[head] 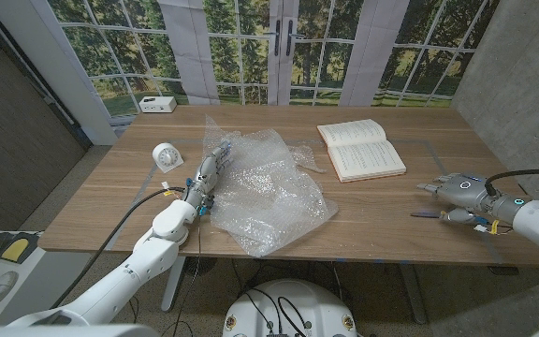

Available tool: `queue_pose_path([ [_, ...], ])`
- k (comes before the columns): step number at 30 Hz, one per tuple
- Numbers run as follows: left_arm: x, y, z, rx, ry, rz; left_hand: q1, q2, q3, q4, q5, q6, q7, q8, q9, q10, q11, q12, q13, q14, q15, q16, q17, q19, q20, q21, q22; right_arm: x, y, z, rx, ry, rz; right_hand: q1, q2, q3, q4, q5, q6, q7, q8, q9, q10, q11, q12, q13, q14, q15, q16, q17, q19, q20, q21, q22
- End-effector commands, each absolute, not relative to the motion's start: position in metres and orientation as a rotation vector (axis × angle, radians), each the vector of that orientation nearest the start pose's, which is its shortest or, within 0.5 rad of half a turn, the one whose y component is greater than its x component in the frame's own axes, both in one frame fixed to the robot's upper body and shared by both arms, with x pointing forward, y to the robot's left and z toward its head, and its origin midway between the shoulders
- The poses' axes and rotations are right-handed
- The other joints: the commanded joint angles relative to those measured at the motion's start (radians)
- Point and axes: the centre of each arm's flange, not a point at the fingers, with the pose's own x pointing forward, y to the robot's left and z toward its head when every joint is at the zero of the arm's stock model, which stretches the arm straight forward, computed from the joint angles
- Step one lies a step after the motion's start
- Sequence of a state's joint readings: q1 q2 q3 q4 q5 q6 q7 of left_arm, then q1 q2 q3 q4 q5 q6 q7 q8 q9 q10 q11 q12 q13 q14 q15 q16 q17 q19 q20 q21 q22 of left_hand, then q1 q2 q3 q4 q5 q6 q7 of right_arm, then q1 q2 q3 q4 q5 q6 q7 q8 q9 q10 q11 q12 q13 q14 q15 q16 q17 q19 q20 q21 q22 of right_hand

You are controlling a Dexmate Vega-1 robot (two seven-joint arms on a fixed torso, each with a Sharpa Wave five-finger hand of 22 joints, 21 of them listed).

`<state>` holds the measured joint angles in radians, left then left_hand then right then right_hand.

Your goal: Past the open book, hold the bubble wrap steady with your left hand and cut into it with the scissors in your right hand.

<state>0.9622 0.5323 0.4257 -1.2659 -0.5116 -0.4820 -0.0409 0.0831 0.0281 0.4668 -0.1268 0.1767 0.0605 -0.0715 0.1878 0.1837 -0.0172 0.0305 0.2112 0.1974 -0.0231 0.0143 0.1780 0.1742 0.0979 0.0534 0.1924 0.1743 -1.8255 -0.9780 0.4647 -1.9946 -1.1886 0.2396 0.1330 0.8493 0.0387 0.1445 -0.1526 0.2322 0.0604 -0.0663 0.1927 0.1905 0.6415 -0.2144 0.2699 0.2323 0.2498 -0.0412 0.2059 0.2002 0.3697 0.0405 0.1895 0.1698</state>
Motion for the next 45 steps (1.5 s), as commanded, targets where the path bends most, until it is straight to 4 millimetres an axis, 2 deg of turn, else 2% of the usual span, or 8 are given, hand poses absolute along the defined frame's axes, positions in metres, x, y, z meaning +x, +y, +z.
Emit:
queue_pose_path([
  [1, 0.628, 0.274, -0.107, 0.108, -0.611, -0.253, -0.008, 0.002, -0.003, 0.001, 0.002, 0.001, 0.001, 0.003, 0.002, -0.002, 0.001, 0.004, 0.002, -0.008, 0.0, 0.008, 0.006, -0.004, 0.002, 0.002, 0.002, 0.446, -0.44, -0.084, -2.296, -0.302, -0.006, 0.019, 0.006, 0.009, -0.003, -0.007, 0.006, -0.027, 0.007, 0.003, 0.011, 0.002, -0.001, -0.003, 0.007, -0.171, 0.002, 0.002, 0.003, -0.004, 0.002, 0.001],
  [5, 0.627, 0.274, -0.108, 0.107, -0.607, -0.251, -0.009, 0.002, -0.003, 0.001, 0.002, 0.001, 0.001, 0.003, 0.002, -0.001, 0.001, 0.004, 0.002, -0.008, 0.0, 0.008, 0.006, -0.004, 0.003, 0.002, 0.002, 0.447, -0.439, -0.085, -2.305, -0.305, -0.004, 0.019, 0.007, 0.009, -0.001, -0.008, 0.005, -0.029, 0.007, 0.003, 0.011, 0.002, -0.001, -0.003, 0.007, -0.171, 0.003, 0.002, 0.004, -0.006, 0.002, 0.001],
  [9, 0.627, 0.274, -0.11, 0.107, -0.604, -0.251, -0.009, 0.003, -0.003, 0.001, 0.002, 0.001, 0.001, 0.003, 0.002, -0.002, 0.001, 0.003, 0.002, -0.008, 0.0, 0.008, 0.006, -0.004, 0.002, 0.002, 0.002, 0.448, -0.44, -0.086, -2.301, -0.297, -0.008, 0.021, 0.006, 0.009, 0.0, -0.013, 0.016, -0.033, 0.012, 0.002, 0.016, 0.0, -0.004, -0.006, -0.007, -0.171, -0.002, 0.001, -0.019, -0.017, -0.006, 0.001],
  [19, 0.625, 0.275, -0.111, 0.098, -0.604, -0.245, -0.01, 0.003, -0.003, 0.002, 0.002, 0.001, 0.0, 0.003, 0.002, -0.001, 0.0, 0.004, 0.002, -0.008, 0.0, 0.008, 0.006, -0.003, 0.002, 0.002, 0.002, 0.452, -0.441, -0.09, -2.306, -0.276, 0.009, 0.029, 0.01, 0.011, 0.0, -0.013, 0.01, -0.032, 0.009, 0.002, 0.011, -0.001, -0.011, -0.01, -0.024, -0.173, -0.008, 0.0, -0.03, -0.02, -0.007, 0.001],
  [22, 0.625, 0.275, -0.111, 0.101, -0.603, -0.245, -0.01, 0.003, -0.003, 0.002, 0.002, 0.001, 0.0, 0.003, 0.002, -0.001, 0.0, 0.004, 0.002, -0.008, 0.0, 0.008, 0.006, -0.003, 0.002, 0.002, 0.002, 0.453, -0.441, -0.092, -2.307, -0.272, 0.014, 0.038, 0.016, 0.015, 0.001, -0.012, 0.016, -0.053, 0.011, 0.001, 0.0, -0.002, -0.021, -0.013, -0.045, -0.17, -0.012, 0.0, -0.055, -0.02, -0.012, 0.001],
  [24, 0.624, 0.275, -0.11, 0.101, -0.604, -0.245, -0.01, 0.003, -0.003, 0.002, 0.002, 0.002, 0.001, 0.003, 0.003, -0.001, 0.0, 0.004, 0.002, -0.008, 0.0, 0.008, 0.006, -0.003, 0.003, 0.002, 0.002, 0.454, -0.442, -0.092, -2.312, -0.266, 0.016, 0.04, 0.02, 0.017, 0.002, -0.012, 0.018, -0.055, 0.012, 0.001, 0.0, -0.003, -0.023, -0.014, -0.048, -0.172, -0.012, 0.0, -0.06, -0.021, -0.012, 0.0],
  [45, 0.623, 0.272, -0.107, 0.107, -0.612, -0.246, -0.011, 0.004, -0.004, 0.002, 0.003, 0.001, 0.0, 0.003, 0.002, -0.002, 0.001, 0.003, 0.002, -0.008, -0.001, 0.008, 0.006, -0.004, 0.002, 0.002, 0.002, 0.459, -0.446, -0.094, -2.289, -0.203, 0.031, 0.048, 0.043, 0.025, 0.008, -0.012, 0.02, -0.054, 0.012, 0.001, 0.007, -0.002, -0.026, -0.016, -0.049, -0.17, -0.006, 0.001, -0.067, -0.023, -0.008, 0.0],
])
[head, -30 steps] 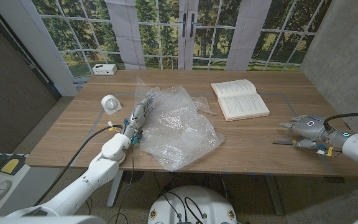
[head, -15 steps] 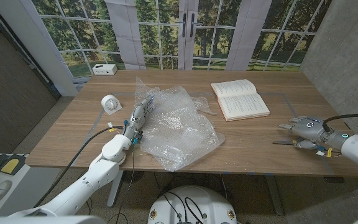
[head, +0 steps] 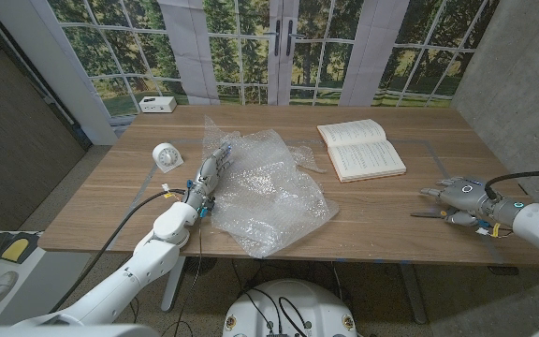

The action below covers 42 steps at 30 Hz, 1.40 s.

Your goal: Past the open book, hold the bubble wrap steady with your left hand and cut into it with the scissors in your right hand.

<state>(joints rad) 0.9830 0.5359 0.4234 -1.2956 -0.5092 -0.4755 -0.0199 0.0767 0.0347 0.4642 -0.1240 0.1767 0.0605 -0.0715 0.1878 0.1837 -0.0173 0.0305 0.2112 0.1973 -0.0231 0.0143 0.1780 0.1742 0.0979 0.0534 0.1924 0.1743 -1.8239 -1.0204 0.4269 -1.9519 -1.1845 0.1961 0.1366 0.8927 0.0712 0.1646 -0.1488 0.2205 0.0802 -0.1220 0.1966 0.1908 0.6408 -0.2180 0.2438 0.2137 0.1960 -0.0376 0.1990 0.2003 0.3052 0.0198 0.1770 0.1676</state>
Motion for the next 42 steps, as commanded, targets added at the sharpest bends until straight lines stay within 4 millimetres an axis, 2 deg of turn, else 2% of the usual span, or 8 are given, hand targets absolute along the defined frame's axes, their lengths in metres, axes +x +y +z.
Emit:
queue_pose_path([
  [1, 0.6236, 0.2725, -0.1069, 0.107, -0.612, -0.246, -0.004, -0.003, -0.001, -0.001, 0.003, 0.002, 0.0, 0.003, 0.002, -0.002, 0.001, 0.003, 0.002, -0.008, 0.0, 0.008, 0.006, -0.004, 0.002, 0.002, 0.002, 0.4592, -0.4455, -0.0941, -2.286, -0.202, 0.031, 0.004, 0.011, 0.005, 0.004, -0.001, 0.0, 0.002, 0.008, 0.001, 0.008, 0.002, 0.0, 0.003, 0.004, -0.173, 0.001, 0.001, -0.002, -0.002, 0.004, 0.002],
  [19, 0.628, 0.2716, -0.1056, 0.105, -0.609, -0.248, -0.005, -0.002, -0.001, -0.001, 0.003, 0.002, 0.001, 0.003, 0.002, -0.002, 0.0, 0.003, 0.002, -0.007, 0.001, 0.008, 0.006, -0.004, 0.002, 0.002, 0.002, 0.4629, -0.4457, -0.0979, -2.273, -0.188, 0.034, 0.017, 0.016, 0.009, 0.0, -0.006, -0.006, -0.01, 0.004, 0.001, 0.029, 0.005, 0.012, 0.012, 0.007, -0.176, 0.004, 0.0, -0.001, 0.005, 0.009, 0.002],
  [30, 0.6302, 0.2709, -0.1065, 0.103, -0.605, -0.248, -0.005, -0.002, -0.001, -0.001, 0.003, 0.001, 0.001, 0.003, 0.002, -0.002, 0.001, 0.003, 0.002, -0.008, 0.0, 0.008, 0.006, -0.004, 0.002, 0.002, 0.002, 0.467, -0.4486, -0.0991, -2.282, -0.171, 0.033, 0.012, 0.018, 0.006, 0.005, -0.011, -0.002, -0.015, 0.004, 0.001, 0.046, 0.008, 0.026, 0.02, 0.016, -0.173, 0.008, 0.002, 0.002, 0.005, 0.011, 0.002],
  [42, 0.6327, 0.269, -0.106, 0.102, -0.605, -0.25, -0.006, -0.002, -0.001, -0.001, 0.003, 0.001, 0.0, 0.003, 0.002, -0.002, 0.0, 0.004, 0.002, -0.008, 0.0, 0.008, 0.006, -0.004, 0.003, 0.002, 0.002, 0.4687, -0.4508, -0.101, -2.27, -0.157, 0.038, 0.013, 0.013, 0.003, 0.004, -0.013, -0.002, -0.009, 0.003, 0.001, 0.05, 0.008, 0.032, 0.025, 0.022, -0.173, 0.01, 0.002, 0.006, 0.007, 0.013, 0.002],
])
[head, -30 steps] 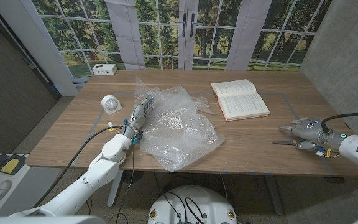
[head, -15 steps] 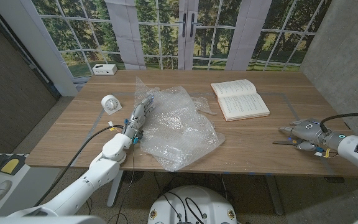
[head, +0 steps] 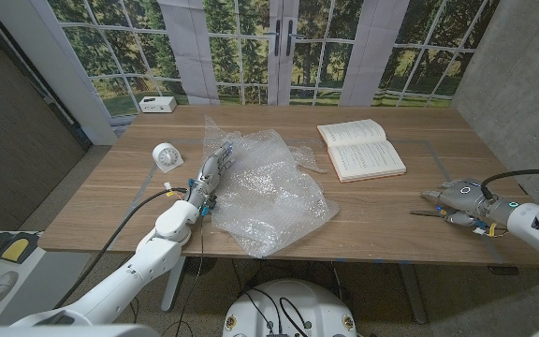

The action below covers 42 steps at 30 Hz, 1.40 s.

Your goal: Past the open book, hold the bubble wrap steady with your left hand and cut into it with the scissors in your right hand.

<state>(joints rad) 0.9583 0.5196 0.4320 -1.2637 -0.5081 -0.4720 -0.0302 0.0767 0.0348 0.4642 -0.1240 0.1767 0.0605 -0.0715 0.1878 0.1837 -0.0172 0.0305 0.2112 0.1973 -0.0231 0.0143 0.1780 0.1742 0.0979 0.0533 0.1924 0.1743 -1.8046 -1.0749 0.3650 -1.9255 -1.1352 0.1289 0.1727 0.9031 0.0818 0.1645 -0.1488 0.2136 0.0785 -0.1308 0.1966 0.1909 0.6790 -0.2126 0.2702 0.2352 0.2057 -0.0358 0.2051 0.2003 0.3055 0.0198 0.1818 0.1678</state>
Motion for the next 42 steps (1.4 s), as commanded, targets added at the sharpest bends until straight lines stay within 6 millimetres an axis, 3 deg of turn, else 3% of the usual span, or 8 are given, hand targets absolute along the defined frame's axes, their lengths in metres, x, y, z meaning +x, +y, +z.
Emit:
queue_pose_path([
  [1, 0.633, 0.269, -0.106, 0.102, -0.604, -0.249, -0.006, -0.002, -0.001, -0.001, 0.003, 0.001, 0.0, 0.003, 0.002, -0.002, 0.0, 0.003, 0.002, -0.008, 0.0, 0.008, 0.006, -0.004, 0.003, 0.002, 0.002, 0.469, -0.451, -0.101, -2.269, -0.156, 0.038, 0.002, 0.0, 0.002, 0.003, -0.007, -0.001, 0.002, 0.003, 0.001, 0.013, 0.002, 0.007, 0.005, 0.013, -0.174, 0.004, 0.002, 0.006, 0.007, 0.008, 0.002],
  [9, 0.633, 0.269, -0.106, 0.102, -0.604, -0.248, -0.006, -0.002, -0.001, -0.001, 0.003, 0.0, 0.0, 0.002, 0.002, -0.001, 0.001, 0.004, 0.002, -0.007, 0.001, 0.008, 0.006, -0.004, 0.003, 0.002, 0.002, 0.47, -0.449, -0.105, -2.257, -0.169, 0.043, 0.001, -0.004, -0.001, 0.003, -0.008, 0.001, 0.005, 0.003, 0.001, 0.026, 0.004, 0.018, 0.01, 0.022, -0.177, 0.006, 0.002, 0.008, 0.007, 0.009, 0.002],
  [22, 0.636, 0.268, -0.108, 0.096, -0.602, -0.246, -0.006, -0.002, -0.002, -0.001, 0.003, 0.0, -0.001, 0.002, 0.002, -0.002, 0.001, 0.003, 0.002, -0.007, 0.001, 0.008, 0.006, -0.004, 0.003, 0.002, 0.002, 0.471, -0.447, -0.107, -2.238, -0.174, 0.045, 0.019, 0.003, 0.004, -0.001, -0.008, 0.033, 0.008, 0.01, 0.001, 0.098, 0.0, 0.07, 0.034, 0.054, -0.182, 0.014, 0.005, 0.021, 0.004, 0.012, 0.003],
  [29, 0.636, 0.269, -0.108, 0.094, -0.605, -0.245, -0.006, -0.002, -0.002, -0.001, 0.003, 0.001, 0.0, 0.003, 0.002, -0.001, 0.002, 0.004, 0.002, -0.008, 0.001, 0.008, 0.006, -0.004, 0.003, 0.002, 0.002, 0.474, -0.443, -0.115, -2.216, -0.181, 0.063, 0.031, -0.002, 0.005, -0.005, -0.01, -0.002, 0.009, -0.006, 0.001, 0.074, 0.006, 0.073, 0.045, 0.056, -0.184, 0.01, 0.005, 0.019, 0.009, 0.01, 0.003],
  [42, 0.637, 0.268, -0.108, 0.095, -0.603, -0.247, -0.007, -0.002, -0.002, -0.001, 0.003, 0.001, 0.0, 0.003, 0.002, -0.001, 0.0, 0.004, 0.002, -0.008, 0.0, 0.008, 0.006, -0.005, 0.004, 0.001, 0.002, 0.478, -0.439, -0.127, -2.179, -0.182, 0.079, 0.07, 0.007, 0.023, -0.016, -0.014, -0.02, 0.019, -0.009, 0.003, 0.068, 0.008, 0.092, 0.066, 0.06, -0.185, 0.003, 0.004, 0.017, 0.015, 0.009, 0.003],
])
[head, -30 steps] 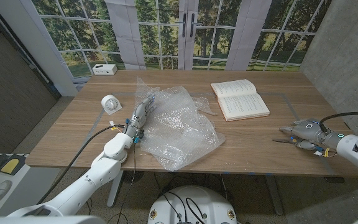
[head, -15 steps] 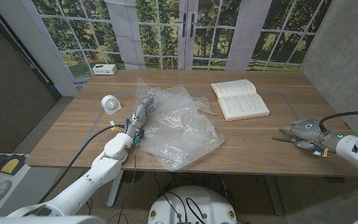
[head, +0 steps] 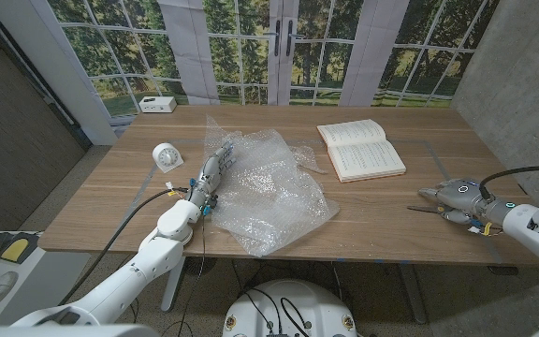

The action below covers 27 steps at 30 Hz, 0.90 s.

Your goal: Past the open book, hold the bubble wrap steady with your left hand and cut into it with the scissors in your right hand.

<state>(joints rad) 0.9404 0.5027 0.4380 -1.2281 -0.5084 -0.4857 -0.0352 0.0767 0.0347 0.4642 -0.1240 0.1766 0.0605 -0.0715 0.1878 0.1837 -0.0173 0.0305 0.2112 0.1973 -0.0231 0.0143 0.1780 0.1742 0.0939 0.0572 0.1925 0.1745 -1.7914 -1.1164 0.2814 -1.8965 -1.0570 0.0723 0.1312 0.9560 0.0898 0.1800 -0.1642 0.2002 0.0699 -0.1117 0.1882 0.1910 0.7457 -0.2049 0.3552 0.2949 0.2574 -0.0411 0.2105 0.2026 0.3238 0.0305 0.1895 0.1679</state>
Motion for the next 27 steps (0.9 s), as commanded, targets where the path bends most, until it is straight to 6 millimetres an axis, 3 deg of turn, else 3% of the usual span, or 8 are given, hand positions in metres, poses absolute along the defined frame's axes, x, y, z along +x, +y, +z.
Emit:
queue_pose_path([
  [1, 0.637, 0.268, -0.108, 0.094, -0.604, -0.247, -0.007, -0.002, -0.002, -0.001, 0.003, 0.0, -0.001, 0.003, 0.002, -0.001, 0.001, 0.004, 0.002, -0.008, 0.0, 0.008, 0.006, -0.001, 0.0, 0.001, 0.002, 0.478, -0.439, -0.129, -2.179, -0.182, 0.084, 0.016, -0.002, 0.009, 0.001, -0.001, -0.016, 0.002, -0.001, 0.003, -0.001, 0.003, 0.01, 0.009, 0.011, -0.176, -0.003, 0.002, -0.002, 0.006, 0.001, 0.003],
  [8, 0.636, 0.269, -0.109, 0.096, -0.605, -0.246, -0.007, -0.002, -0.002, -0.001, 0.003, 0.001, 0.0, 0.003, 0.002, -0.002, 0.0, 0.003, 0.002, -0.007, 0.0, 0.008, 0.006, -0.001, 0.001, 0.001, 0.002, 0.48, -0.436, -0.141, -2.161, -0.167, 0.113, 0.005, 0.002, 0.018, 0.012, 0.012, -0.04, 0.013, -0.004, 0.005, -0.053, 0.027, 0.015, 0.035, 0.0, -0.167, -0.011, 0.009, -0.009, 0.016, -0.001, 0.003],
  [16, 0.636, 0.269, -0.109, 0.097, -0.605, -0.249, -0.008, -0.002, -0.003, 0.0, 0.003, 0.001, 0.001, 0.003, 0.002, -0.002, 0.001, 0.003, 0.002, -0.008, 0.0, 0.008, 0.006, -0.001, 0.001, 0.001, 0.002, 0.48, -0.436, -0.15, -2.139, -0.172, 0.112, 0.009, 0.017, 0.034, 0.014, 0.03, -0.048, 0.017, -0.002, 0.005, -0.065, 0.026, 0.027, 0.05, -0.004, -0.164, -0.011, 0.015, -0.012, 0.02, -0.001, 0.003],
  [23, 0.634, 0.268, -0.11, 0.096, -0.606, -0.251, -0.008, -0.002, -0.003, 0.0, 0.003, 0.002, 0.001, 0.003, 0.002, -0.001, 0.002, 0.004, 0.002, -0.008, 0.001, 0.008, 0.006, -0.002, 0.001, 0.001, 0.002, 0.479, -0.434, -0.154, -2.125, -0.177, 0.106, 0.053, 0.034, 0.08, -0.002, 0.093, -0.037, 0.016, 0.005, 0.006, -0.041, 0.02, 0.07, 0.081, 0.015, -0.168, -0.006, 0.022, -0.006, 0.02, 0.002, 0.002],
  [25, 0.634, 0.269, -0.11, 0.095, -0.607, -0.25, -0.009, -0.002, -0.003, 0.0, 0.003, 0.002, 0.001, 0.003, 0.002, 0.0, 0.003, 0.004, 0.002, -0.008, 0.0, 0.008, 0.006, -0.002, 0.001, 0.001, 0.002, 0.479, -0.434, -0.154, -2.122, -0.177, 0.104, 0.075, 0.039, 0.106, -0.007, 0.133, -0.033, 0.014, 0.007, 0.007, -0.044, 0.018, 0.087, 0.099, 0.02, -0.172, -0.006, 0.026, -0.003, 0.018, 0.002, 0.002],
  [27, 0.633, 0.269, -0.109, 0.096, -0.608, -0.25, -0.009, -0.002, -0.003, 0.0, 0.003, 0.002, 0.0, 0.003, 0.002, -0.001, 0.003, 0.004, 0.002, -0.008, 0.001, 0.008, 0.006, -0.002, 0.001, 0.001, 0.002, 0.478, -0.434, -0.152, -2.12, -0.18, 0.097, 0.079, 0.037, 0.114, -0.006, 0.152, -0.033, 0.014, 0.007, 0.007, -0.043, 0.017, 0.096, 0.107, 0.025, -0.171, -0.005, 0.028, -0.002, 0.017, 0.002, 0.002],
])
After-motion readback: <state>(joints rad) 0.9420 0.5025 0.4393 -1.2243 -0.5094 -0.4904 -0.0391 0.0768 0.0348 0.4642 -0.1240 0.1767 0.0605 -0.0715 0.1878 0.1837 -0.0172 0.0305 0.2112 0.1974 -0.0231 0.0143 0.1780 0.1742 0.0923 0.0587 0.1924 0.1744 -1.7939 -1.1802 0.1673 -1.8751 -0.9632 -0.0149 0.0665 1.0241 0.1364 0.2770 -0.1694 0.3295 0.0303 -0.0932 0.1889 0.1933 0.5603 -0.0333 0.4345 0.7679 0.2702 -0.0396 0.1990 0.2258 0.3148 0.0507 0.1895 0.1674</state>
